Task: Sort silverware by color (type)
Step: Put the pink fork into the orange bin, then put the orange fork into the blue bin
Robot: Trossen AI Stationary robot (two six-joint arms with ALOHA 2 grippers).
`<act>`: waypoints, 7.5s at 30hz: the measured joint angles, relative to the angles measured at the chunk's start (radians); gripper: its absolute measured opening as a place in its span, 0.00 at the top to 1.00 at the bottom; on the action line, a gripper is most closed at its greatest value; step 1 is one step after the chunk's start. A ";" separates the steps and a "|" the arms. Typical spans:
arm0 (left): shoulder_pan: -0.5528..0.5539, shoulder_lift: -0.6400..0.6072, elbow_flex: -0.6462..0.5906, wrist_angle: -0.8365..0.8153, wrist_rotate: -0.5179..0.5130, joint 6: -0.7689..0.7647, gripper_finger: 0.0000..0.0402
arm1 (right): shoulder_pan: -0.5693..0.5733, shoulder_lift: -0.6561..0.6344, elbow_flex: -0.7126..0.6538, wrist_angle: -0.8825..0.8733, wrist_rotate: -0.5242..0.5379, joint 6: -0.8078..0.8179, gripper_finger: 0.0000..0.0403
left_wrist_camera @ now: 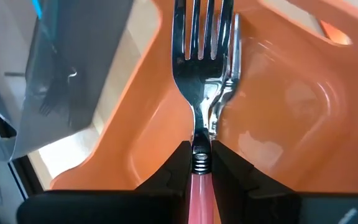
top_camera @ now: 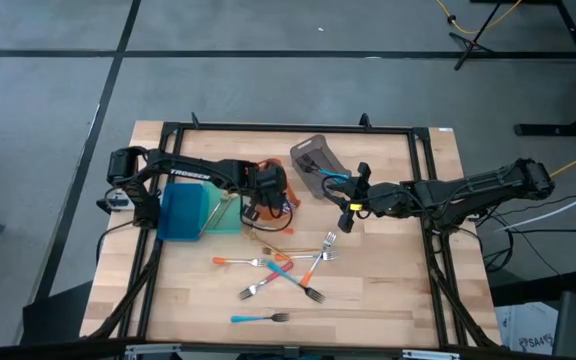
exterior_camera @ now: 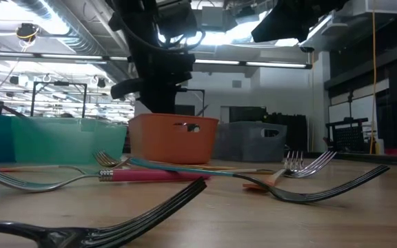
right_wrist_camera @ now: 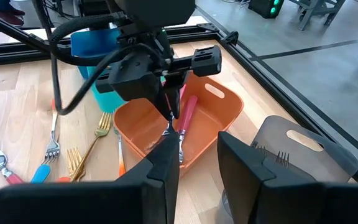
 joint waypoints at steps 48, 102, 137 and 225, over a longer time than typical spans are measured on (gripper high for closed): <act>-0.032 0.000 0.002 0.039 -0.136 -0.019 0.74 | 0.000 0.000 0.000 0.000 0.000 0.000 0.75; -0.407 0.000 0.311 -0.365 0.130 -1.012 0.74 | 0.000 0.000 0.000 -0.001 0.000 0.000 0.75; -0.540 0.001 -0.155 -0.033 0.123 -1.277 0.74 | 0.000 0.000 0.000 0.000 0.000 0.000 0.75; -0.538 -0.325 0.216 -0.888 -0.190 -1.470 0.99 | 0.000 0.000 0.000 -0.002 0.000 0.000 0.75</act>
